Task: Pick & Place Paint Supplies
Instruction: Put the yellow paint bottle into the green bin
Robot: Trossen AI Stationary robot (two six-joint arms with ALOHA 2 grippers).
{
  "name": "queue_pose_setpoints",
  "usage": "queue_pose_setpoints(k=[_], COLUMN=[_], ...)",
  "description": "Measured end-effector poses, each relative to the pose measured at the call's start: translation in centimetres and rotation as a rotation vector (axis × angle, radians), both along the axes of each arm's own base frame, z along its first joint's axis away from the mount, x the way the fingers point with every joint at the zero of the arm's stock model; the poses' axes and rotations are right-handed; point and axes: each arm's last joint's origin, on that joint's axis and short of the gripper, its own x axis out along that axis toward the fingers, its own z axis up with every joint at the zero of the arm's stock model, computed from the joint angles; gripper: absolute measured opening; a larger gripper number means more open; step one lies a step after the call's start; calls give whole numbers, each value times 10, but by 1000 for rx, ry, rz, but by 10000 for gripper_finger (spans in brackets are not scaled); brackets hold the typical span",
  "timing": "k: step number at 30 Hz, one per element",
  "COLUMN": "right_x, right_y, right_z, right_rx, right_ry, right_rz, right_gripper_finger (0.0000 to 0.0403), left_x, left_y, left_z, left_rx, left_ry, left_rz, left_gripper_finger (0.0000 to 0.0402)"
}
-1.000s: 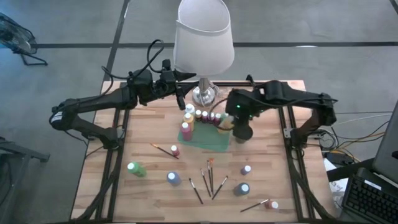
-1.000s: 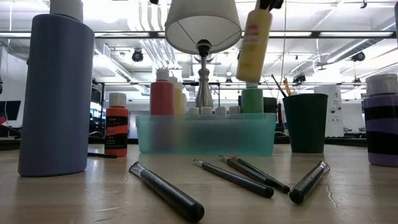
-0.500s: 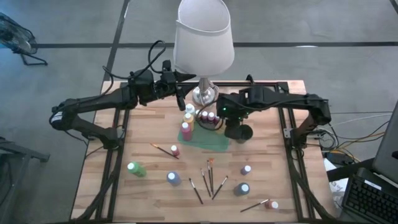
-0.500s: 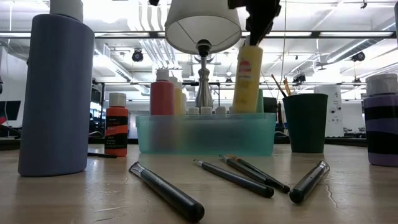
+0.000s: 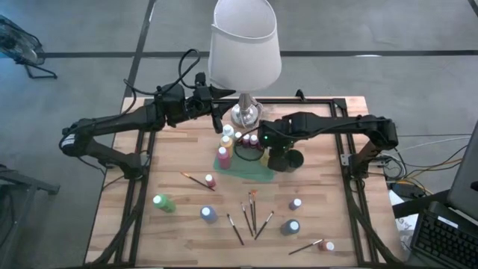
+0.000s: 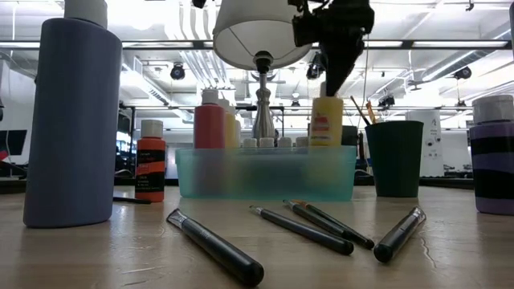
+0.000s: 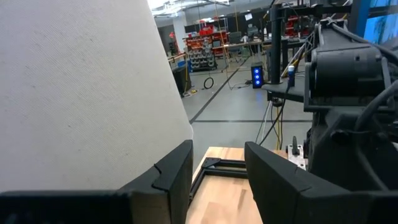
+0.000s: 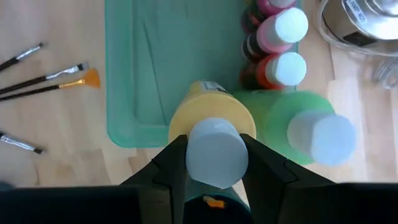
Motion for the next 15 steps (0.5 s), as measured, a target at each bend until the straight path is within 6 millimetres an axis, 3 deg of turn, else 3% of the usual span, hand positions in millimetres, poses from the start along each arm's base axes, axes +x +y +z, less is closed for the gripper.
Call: queue_pose_setpoints(k=[5,15], right_x=[-1,-1], right_y=[-2,-9], right_z=[-12,-16], right_rx=[-5,-22], right_ry=[21,3], right_rz=[-10,-16], right_gripper_finger=[112,112], left_x=[0,0], left_y=[0,0], left_z=[0,0], left_rx=[0,-2], left_ry=[0,-1], left_rz=[0,0], left_gripper_finger=[151,151])
